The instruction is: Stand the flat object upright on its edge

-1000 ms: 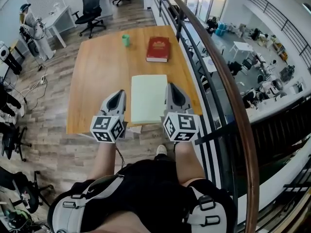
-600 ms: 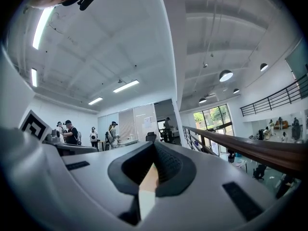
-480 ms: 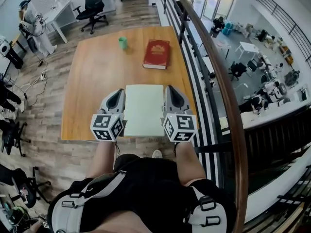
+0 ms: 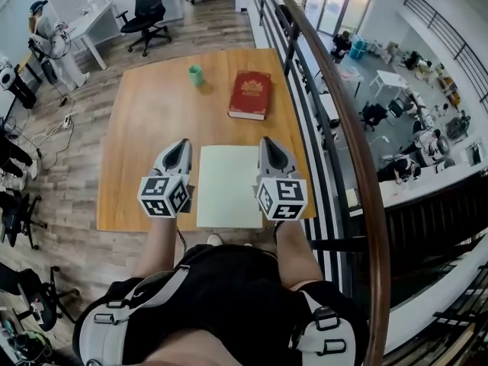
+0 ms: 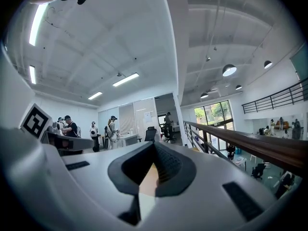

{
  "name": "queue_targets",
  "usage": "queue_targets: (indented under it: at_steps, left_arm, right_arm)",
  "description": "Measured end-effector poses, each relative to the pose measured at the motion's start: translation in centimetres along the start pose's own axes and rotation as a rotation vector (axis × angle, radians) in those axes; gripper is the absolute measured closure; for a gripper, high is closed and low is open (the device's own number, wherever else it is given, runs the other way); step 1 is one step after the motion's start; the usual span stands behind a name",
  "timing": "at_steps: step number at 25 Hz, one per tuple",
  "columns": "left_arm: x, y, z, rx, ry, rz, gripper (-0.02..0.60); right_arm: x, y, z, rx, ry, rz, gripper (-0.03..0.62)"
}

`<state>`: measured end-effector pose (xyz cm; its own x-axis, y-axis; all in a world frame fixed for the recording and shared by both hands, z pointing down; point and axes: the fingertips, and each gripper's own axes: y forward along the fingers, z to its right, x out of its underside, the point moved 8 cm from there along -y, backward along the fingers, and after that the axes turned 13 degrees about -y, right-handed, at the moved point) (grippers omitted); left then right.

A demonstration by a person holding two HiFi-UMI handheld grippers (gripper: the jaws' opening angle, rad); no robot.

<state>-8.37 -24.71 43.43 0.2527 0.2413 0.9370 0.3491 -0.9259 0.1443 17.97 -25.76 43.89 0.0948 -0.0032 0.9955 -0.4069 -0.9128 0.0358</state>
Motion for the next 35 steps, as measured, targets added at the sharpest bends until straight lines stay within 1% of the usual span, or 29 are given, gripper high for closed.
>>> queue_targets:
  at_steps: [5, 6, 7, 9, 11, 13, 15, 17, 20, 23, 26, 30, 35]
  left_arm:
    - [0.9, 0.3, -1.6, -0.031, 0.020, -0.026, 0.577]
    - [1.2, 0.3, -2.0, -0.037, 0.009, -0.035, 0.577]
    - [1.5, 0.5, -2.5, -0.037, -0.012, -0.051, 0.575]
    - [2.4, 1.0, -3.3, -0.021, -0.070, -0.104, 0.559]
    - [3.4, 1.6, -4.0, 0.001, -0.121, -0.165, 0.513]
    - [4.5, 2.0, -4.7, 0.009, -0.142, -0.213, 0.494]
    - [5.6, 2.4, -5.2, 0.008, -0.140, -0.258, 0.483]
    - [6.7, 2.8, -5.7, 0.007, -0.138, -0.305, 0.471]
    - [8.2, 3.7, -6.3, 0.003, -0.142, -0.371, 0.443]
    - [10.4, 4.4, -7.1, 0.002, -0.160, -0.461, 0.414]
    - [12.9, 4.6, -8.0, -0.006, -0.181, -0.547, 0.403]
    - [15.5, 4.8, -8.7, -0.027, -0.190, -0.620, 0.403]
    - [17.9, 4.9, -9.5, -0.052, -0.195, -0.688, 0.403]
  right_arm:
    - [1.0, 1.1, -0.4, -0.003, 0.012, -0.033, 0.589]
    - [1.3, 1.2, -0.4, -0.006, 0.020, -0.038, 0.589]
    - [1.6, 1.4, -0.4, -0.010, 0.029, -0.047, 0.569]
    - [2.6, 1.7, -0.3, -0.015, 0.044, -0.080, 0.546]
    - [3.8, 1.8, -0.1, -0.008, 0.055, -0.120, 0.539]
    - [5.3, 2.0, 0.0, -0.009, 0.074, -0.161, 0.530]
    - [6.8, 2.3, 0.0, -0.031, 0.108, -0.204, 0.522]
    - [8.2, 2.7, 0.0, -0.056, 0.145, -0.246, 0.500]
    - [10.2, 3.3, 0.2, -0.059, 0.137, -0.325, 0.476]
    - [12.4, 3.4, 0.3, -0.049, 0.135, -0.401, 0.466]
    - [14.5, 3.1, 0.1, -0.048, 0.150, -0.466, 0.462]
    - [17.0, 2.9, 0.1, -0.048, 0.175, -0.533, 0.456]
    - [20.2, 2.6, 0.1, -0.051, 0.205, -0.611, 0.434]
